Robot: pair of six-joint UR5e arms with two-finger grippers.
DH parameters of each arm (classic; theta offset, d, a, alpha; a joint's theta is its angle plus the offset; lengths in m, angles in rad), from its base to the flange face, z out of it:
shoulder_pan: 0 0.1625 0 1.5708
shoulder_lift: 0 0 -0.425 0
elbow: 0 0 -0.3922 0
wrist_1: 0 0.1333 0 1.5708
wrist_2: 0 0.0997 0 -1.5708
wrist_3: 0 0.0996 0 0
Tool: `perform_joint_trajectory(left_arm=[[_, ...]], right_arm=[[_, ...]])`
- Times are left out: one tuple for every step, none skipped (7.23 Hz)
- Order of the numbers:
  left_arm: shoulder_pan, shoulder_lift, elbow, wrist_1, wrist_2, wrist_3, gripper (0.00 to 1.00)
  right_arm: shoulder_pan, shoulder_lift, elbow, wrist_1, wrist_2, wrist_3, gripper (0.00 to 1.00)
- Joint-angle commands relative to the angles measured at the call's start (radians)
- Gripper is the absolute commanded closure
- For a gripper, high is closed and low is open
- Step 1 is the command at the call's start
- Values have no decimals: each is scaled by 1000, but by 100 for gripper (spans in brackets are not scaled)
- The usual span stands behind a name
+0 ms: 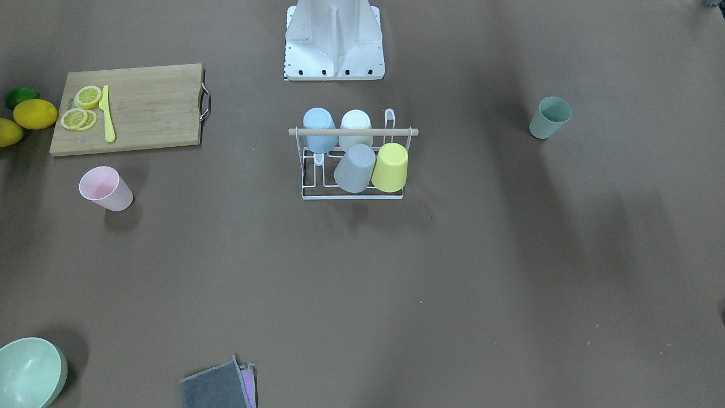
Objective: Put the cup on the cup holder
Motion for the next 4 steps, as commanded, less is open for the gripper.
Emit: perform_joint_trajectory(left_arm=[[0, 0, -5, -2, -1, 6, 2], [0, 3, 3, -2, 2, 7, 2], [0, 5, 0, -2, 9, 7, 2], [0, 3, 0, -2, 9, 9, 2]], right_arm=[[0, 2, -1, 0, 3, -1, 0], [0, 4, 1, 0, 6, -2, 0], [-11, 8, -1, -1, 2, -1, 0], [-50, 54, -10, -12, 9, 2, 0]])
